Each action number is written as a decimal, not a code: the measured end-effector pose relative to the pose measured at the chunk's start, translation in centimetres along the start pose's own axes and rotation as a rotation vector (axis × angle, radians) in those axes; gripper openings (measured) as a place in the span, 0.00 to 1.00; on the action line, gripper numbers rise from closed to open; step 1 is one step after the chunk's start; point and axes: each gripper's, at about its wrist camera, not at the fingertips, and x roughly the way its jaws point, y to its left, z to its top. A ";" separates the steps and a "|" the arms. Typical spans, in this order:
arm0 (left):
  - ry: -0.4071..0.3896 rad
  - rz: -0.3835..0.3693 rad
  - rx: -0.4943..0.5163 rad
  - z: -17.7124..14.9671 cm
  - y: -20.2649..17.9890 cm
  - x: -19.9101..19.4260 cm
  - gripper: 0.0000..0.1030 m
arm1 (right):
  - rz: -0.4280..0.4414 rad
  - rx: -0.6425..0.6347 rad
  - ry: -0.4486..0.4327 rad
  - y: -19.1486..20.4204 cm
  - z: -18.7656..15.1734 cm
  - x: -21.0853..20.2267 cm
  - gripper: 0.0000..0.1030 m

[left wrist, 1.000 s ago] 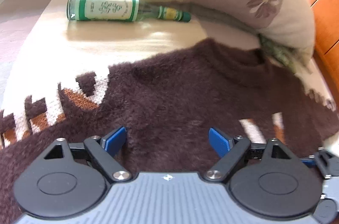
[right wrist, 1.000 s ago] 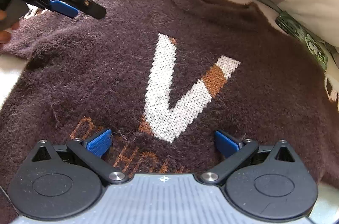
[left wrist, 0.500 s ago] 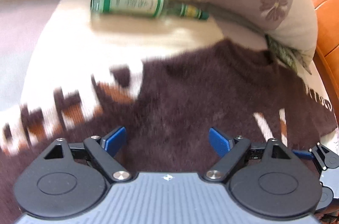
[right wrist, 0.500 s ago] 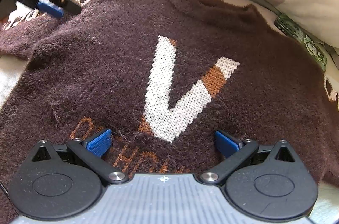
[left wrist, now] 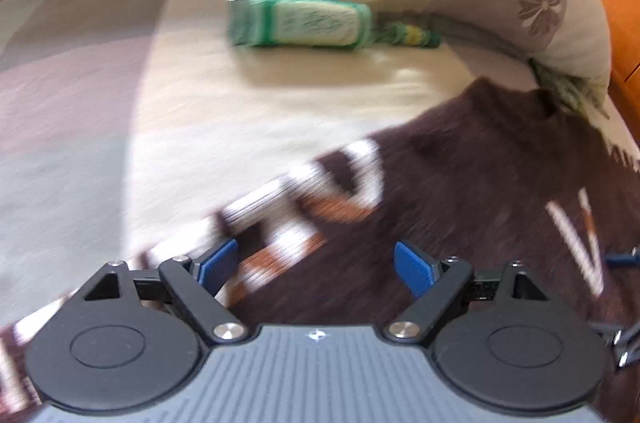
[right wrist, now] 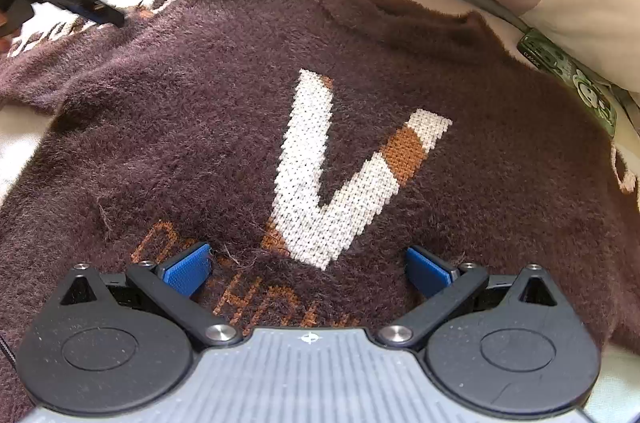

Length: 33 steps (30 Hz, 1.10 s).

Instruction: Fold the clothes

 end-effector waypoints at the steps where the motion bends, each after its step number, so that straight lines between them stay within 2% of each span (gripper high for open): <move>1: 0.013 0.014 -0.007 -0.6 0.9 -0.4 0.83 | 0.000 0.000 0.002 0.0 0.0 0.0 1.00; 5: 0.025 0.014 -0.083 -2.9 4.4 -2.6 0.83 | -0.002 0.000 0.025 0.0 0.4 0.1 1.00; 11: 0.019 0.101 -0.248 -4.7 9.7 -5.2 0.83 | 0.000 -0.003 0.057 0.0 0.9 0.3 1.00; 14: 0.008 0.169 -0.324 -5.8 11.9 -6.2 0.83 | -0.003 -0.004 0.075 0.0 1.1 0.4 1.00; 19: -0.010 0.244 -0.414 -6.4 13.8 -7.5 0.83 | -0.007 -0.006 0.105 0.1 1.5 0.6 1.00; 22: -0.050 0.213 -0.413 -6.1 13.8 -8.1 0.83 | -0.012 -0.006 0.122 0.2 1.7 0.7 1.00; 24: -0.041 0.209 -0.395 -6.2 14.0 -7.8 0.83 | -0.017 -0.006 0.131 0.3 1.9 0.7 1.00; 26: -0.016 0.248 -0.410 -6.8 14.9 -7.1 0.83 | -0.021 -0.005 0.144 0.3 2.0 0.8 1.00; 29: -0.016 0.353 -0.481 -8.4 16.9 -7.5 0.83 | -0.025 -0.003 0.163 0.4 2.3 0.9 1.00; 31: -0.045 0.372 -0.563 -9.1 17.6 -8.7 0.82 | -0.028 -0.002 0.170 0.4 2.4 1.0 1.00; 33: -0.089 0.349 -0.568 -9.2 17.1 -9.9 0.82 | -0.031 -0.001 0.169 0.4 2.4 1.0 1.00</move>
